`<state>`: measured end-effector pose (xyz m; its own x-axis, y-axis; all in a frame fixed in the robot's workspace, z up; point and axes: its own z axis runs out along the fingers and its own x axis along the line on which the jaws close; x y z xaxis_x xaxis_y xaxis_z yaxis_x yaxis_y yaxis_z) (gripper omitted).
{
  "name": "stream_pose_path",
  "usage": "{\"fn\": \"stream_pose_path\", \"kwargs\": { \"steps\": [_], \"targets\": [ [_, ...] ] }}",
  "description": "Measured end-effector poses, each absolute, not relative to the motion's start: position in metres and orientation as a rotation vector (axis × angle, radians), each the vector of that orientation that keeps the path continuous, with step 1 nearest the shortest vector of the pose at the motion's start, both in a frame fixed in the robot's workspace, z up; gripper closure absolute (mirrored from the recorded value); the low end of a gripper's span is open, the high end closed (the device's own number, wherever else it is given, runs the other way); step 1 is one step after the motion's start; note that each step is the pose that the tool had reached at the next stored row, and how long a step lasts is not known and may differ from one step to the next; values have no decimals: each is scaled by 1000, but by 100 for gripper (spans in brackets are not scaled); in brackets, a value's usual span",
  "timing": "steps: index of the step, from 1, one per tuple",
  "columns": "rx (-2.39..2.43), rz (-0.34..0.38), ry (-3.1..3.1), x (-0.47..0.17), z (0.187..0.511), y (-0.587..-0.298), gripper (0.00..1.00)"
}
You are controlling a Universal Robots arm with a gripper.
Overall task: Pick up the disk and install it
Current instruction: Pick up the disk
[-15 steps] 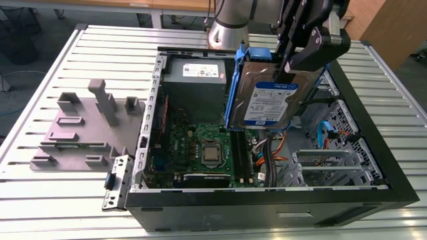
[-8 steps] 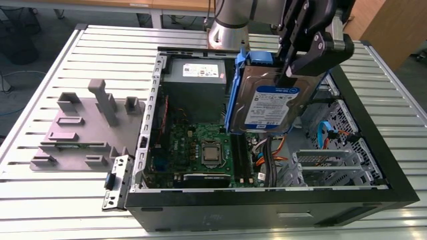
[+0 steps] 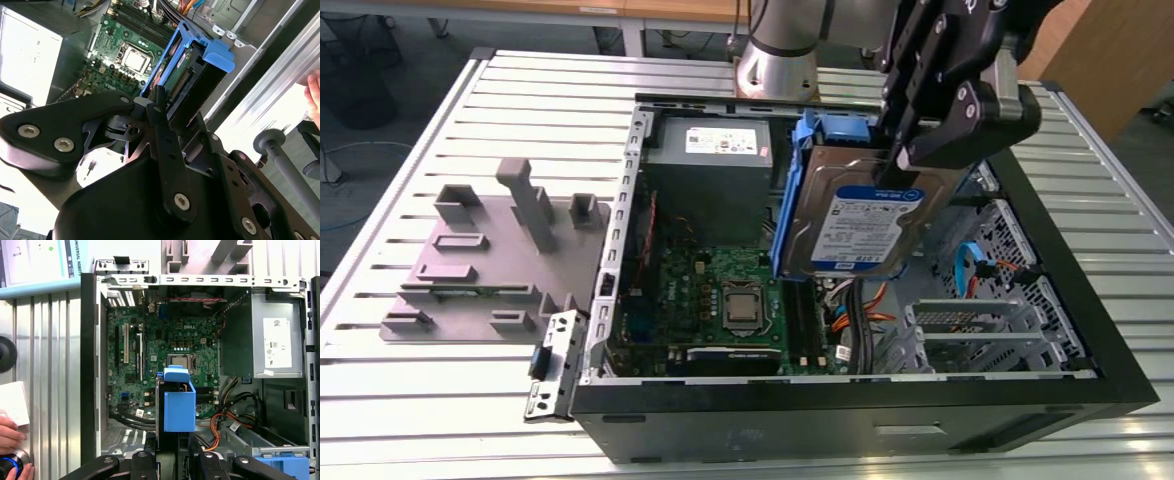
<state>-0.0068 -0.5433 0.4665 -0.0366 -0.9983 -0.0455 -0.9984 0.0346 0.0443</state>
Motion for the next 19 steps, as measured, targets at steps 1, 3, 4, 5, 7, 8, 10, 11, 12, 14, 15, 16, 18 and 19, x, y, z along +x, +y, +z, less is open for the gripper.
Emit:
{"fn": "stream_pose_path", "kwargs": {
  "steps": [1,3,4,5,7,8,10,11,12,14,15,16,18,19],
  "targets": [
    [-2179,100,2258,-7,466,-545,65],
    [-2179,100,2258,-7,466,-548,65],
    [-2179,99,2258,-7,466,-550,65],
    [-2179,100,2258,-7,466,-551,65],
    [-2179,100,2258,-7,466,-554,65],
    [-2179,100,2258,-7,466,-556,65],
    [-2179,100,2258,-7,466,-559,65],
    [-2179,100,2258,-7,466,-560,65],
    [-2179,100,2258,-7,466,-561,65],
    [-2179,100,2258,-7,466,-562,65],
    [-2179,100,2258,-7,466,-563,65],
    [-2179,100,2258,-7,466,-563,65],
    [-2179,100,2258,-7,466,-563,65],
    [-2179,100,2258,-7,466,-563,65]
  ]
}}
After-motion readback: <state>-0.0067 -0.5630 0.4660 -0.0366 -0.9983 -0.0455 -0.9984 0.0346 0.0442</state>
